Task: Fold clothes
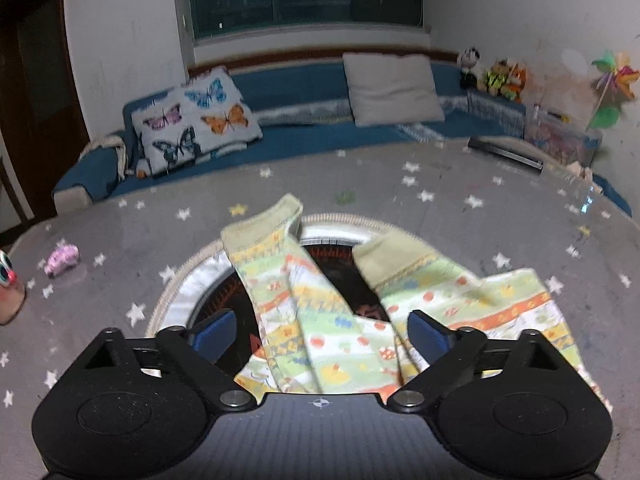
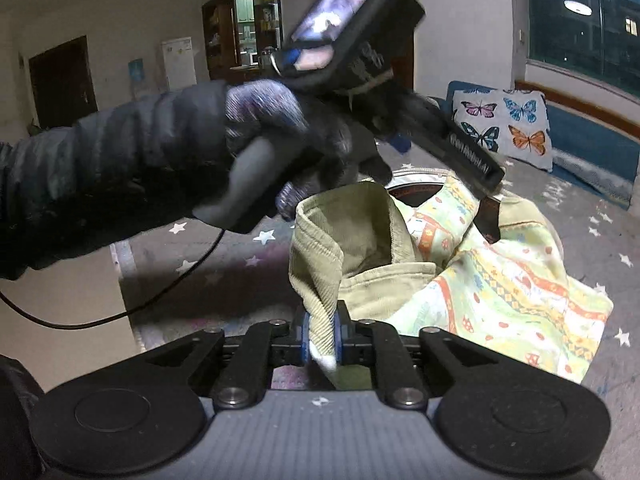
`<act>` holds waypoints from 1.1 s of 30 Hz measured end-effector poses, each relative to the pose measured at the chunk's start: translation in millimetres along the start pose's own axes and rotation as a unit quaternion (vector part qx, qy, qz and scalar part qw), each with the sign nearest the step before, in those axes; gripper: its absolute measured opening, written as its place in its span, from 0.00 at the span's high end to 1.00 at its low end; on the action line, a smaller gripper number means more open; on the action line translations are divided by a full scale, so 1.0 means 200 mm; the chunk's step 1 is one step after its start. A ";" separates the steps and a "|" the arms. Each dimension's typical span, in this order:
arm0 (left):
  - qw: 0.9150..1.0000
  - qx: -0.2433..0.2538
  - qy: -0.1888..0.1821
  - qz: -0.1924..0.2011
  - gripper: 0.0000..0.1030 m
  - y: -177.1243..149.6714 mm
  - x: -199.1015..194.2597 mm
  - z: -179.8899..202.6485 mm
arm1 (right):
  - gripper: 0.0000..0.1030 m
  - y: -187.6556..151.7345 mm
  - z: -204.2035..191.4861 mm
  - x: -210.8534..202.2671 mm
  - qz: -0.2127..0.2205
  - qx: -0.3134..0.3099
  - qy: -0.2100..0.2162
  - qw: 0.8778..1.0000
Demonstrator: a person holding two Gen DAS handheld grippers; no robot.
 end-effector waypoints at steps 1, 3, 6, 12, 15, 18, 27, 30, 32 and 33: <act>1.000 -0.002 -0.002 -0.006 0.15 -0.01 0.02 -0.01 | 0.81 0.01 0.01 -0.02 0.000 0.006 0.005 1.000; 1.000 -0.007 -0.007 -0.014 0.19 -0.03 0.05 -0.02 | 0.81 0.03 0.03 -0.06 0.003 0.015 0.014 1.000; 1.000 -0.013 -0.018 -0.020 0.26 -0.04 0.08 -0.05 | 0.76 0.08 0.08 -0.13 0.015 0.031 0.022 0.999; 0.999 -0.016 -0.029 -0.028 0.35 -0.03 0.13 -0.08 | 0.65 0.22 0.27 -0.18 0.056 0.069 -0.008 0.996; 0.999 -0.017 -0.032 -0.030 0.35 -0.02 0.15 -0.09 | 0.65 0.29 0.37 -0.18 0.073 0.078 -0.039 0.993; 0.999 -0.014 -0.037 -0.028 0.34 0.01 0.18 -0.09 | 0.65 0.34 0.49 -0.08 0.066 0.080 -0.090 0.991; 0.998 -0.016 -0.049 -0.040 0.53 0.04 0.28 -0.09 | 0.64 0.35 0.83 0.29 0.022 0.117 -0.167 0.979; 0.997 -0.024 -0.063 -0.040 0.83 0.04 0.29 -0.10 | 0.63 0.34 0.89 0.36 0.015 0.129 -0.176 0.976; 0.997 -0.027 -0.065 -0.035 0.94 0.03 0.28 -0.10 | 0.64 0.32 0.93 0.41 0.009 0.139 -0.180 0.974; 0.997 -0.028 -0.061 -0.030 0.95 0.03 0.26 -0.11 | 0.65 0.32 0.94 0.43 0.006 0.142 -0.180 0.973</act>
Point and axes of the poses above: each gripper's, at about its wrist camera, not at the fingertips, and x roughly the way its jaws point, z to its right, y to its top, the point moved 3 cm from there along x, roughly the way its jaws point, and after that the axes turned 9 degrees about x, right-handed, at the moved point
